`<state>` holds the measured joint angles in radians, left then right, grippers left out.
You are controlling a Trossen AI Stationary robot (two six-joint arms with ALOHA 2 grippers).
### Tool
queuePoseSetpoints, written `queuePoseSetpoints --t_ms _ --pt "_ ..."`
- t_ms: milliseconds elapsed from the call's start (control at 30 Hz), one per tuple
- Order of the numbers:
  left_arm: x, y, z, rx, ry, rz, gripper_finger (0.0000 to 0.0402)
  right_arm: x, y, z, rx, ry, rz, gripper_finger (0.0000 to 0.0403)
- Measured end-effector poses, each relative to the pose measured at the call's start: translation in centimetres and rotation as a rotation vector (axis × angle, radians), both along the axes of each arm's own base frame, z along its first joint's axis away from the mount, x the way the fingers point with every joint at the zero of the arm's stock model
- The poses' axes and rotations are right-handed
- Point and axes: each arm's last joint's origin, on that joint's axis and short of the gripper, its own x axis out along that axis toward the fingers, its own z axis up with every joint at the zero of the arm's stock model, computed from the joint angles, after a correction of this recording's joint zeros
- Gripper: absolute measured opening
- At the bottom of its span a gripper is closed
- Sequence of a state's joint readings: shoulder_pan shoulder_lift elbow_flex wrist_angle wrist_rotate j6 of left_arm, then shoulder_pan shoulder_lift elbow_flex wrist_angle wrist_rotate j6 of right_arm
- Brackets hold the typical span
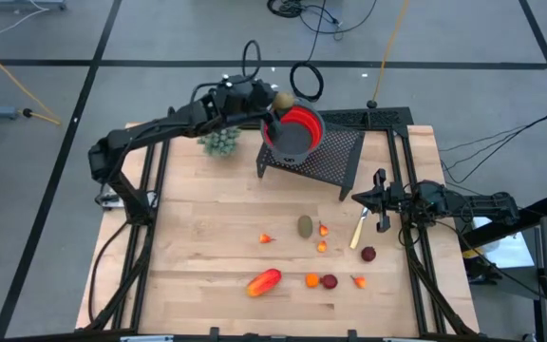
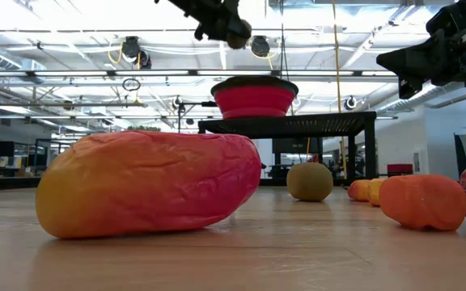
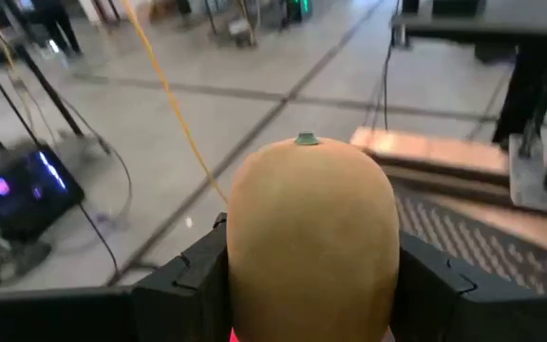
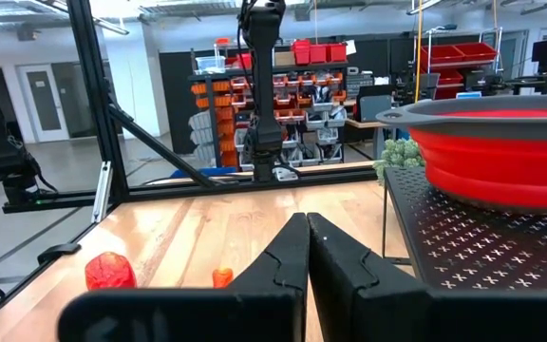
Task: Pick & Place Fruit
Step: Put the kiwi into the red strainer bowl
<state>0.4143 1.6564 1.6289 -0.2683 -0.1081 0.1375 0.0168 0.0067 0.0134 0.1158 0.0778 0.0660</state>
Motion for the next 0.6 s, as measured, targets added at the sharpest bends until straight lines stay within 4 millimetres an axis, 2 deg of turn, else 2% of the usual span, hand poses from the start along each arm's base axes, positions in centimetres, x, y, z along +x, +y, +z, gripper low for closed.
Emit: queuePoseSetpoints --t_ms 300,600 --pt "0.0 1.1 -1.9 -0.058 0.104 0.021 0.0202 0.0 0.0 0.0 0.000 0.000 0.000 0.0000" --pt "-0.1 1.2 -2.2 -0.069 0.131 0.030 0.0202 0.0 0.0 0.0 0.000 0.000 0.000 0.0000"
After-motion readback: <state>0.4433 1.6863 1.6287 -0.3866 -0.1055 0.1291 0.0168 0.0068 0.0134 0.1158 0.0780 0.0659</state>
